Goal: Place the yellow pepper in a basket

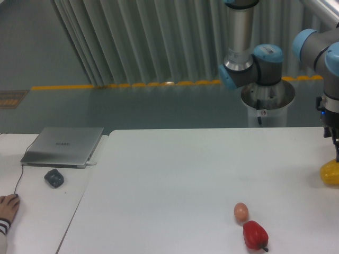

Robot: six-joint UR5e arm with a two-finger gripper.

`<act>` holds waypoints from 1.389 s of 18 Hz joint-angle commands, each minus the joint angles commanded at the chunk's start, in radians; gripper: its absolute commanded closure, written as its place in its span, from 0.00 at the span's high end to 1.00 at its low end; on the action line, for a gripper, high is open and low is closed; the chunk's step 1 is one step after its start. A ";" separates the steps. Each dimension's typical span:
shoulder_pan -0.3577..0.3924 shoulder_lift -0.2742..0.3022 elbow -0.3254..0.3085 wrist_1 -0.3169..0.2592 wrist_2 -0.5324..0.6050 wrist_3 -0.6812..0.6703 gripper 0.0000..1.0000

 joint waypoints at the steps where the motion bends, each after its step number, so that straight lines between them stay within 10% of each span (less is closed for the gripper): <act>1: 0.000 0.000 -0.002 0.000 0.000 0.000 1.00; 18: -0.020 0.000 -0.097 0.002 0.009 -0.301 1.00; 25: -0.123 -0.060 -0.077 0.038 0.288 -0.227 1.00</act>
